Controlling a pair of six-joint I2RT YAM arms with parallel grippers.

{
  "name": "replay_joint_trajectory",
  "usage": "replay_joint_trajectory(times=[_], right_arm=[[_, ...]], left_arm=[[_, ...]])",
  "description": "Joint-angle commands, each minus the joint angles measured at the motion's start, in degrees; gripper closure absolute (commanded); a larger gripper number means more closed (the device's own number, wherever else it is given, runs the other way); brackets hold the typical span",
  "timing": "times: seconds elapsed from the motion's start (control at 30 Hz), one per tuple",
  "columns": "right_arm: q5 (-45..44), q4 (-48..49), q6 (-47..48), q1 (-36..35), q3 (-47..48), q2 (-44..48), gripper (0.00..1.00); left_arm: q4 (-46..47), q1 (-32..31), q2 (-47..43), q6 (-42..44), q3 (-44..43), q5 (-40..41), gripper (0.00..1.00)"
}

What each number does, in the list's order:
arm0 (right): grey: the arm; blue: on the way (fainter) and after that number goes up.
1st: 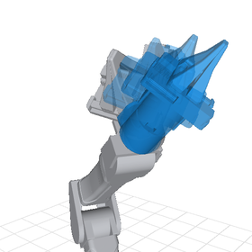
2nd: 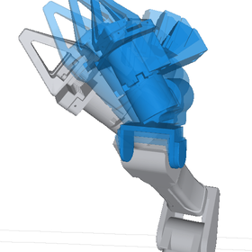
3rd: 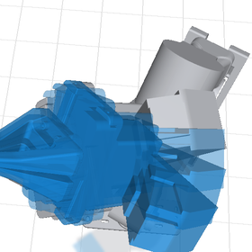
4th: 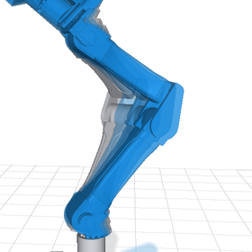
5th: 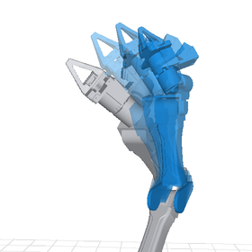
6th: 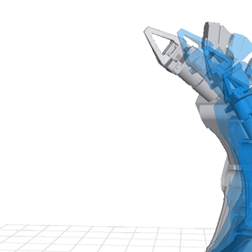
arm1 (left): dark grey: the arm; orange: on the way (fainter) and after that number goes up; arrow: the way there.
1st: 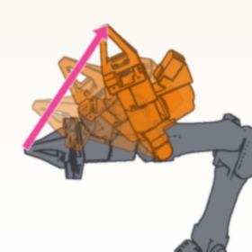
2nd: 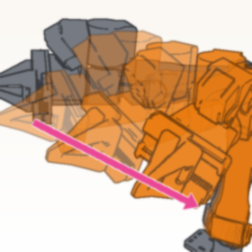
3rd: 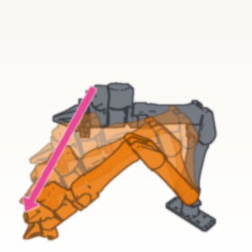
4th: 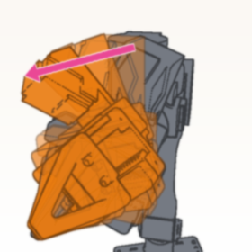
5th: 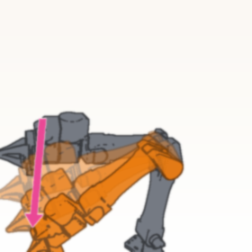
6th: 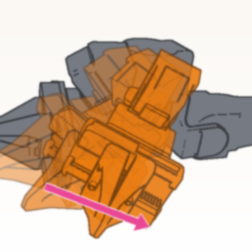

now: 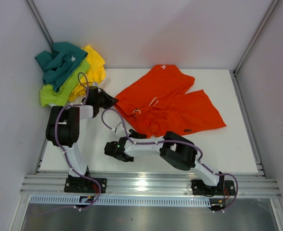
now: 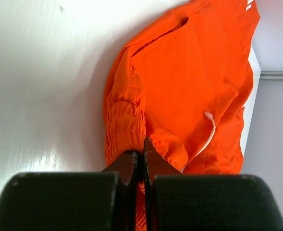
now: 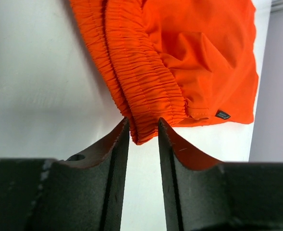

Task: Fold and stack the shorts
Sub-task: Flatten the shorts out

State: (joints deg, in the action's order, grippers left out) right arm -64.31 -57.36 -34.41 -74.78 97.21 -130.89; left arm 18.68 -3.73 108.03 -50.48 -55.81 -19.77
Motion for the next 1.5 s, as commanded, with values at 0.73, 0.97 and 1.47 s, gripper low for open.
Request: replay_joint_trajectory(times=[0.73,0.97,1.47], right_arm=[[2.8,29.9,20.5,6.2,8.8,0.3,0.45],[3.3,32.0,22.2,9.5,11.9,-2.7,0.44],[-5.7,23.4,14.1,9.6,13.4,-8.2,0.45]], left_arm=[[1.5,0.6,0.4,1.0,-1.9,-1.9,1.00],[1.5,0.6,0.4,1.0,-2.0,-1.9,1.00],[2.9,0.6,0.6,-1.8,-1.7,-3.4,1.00]])
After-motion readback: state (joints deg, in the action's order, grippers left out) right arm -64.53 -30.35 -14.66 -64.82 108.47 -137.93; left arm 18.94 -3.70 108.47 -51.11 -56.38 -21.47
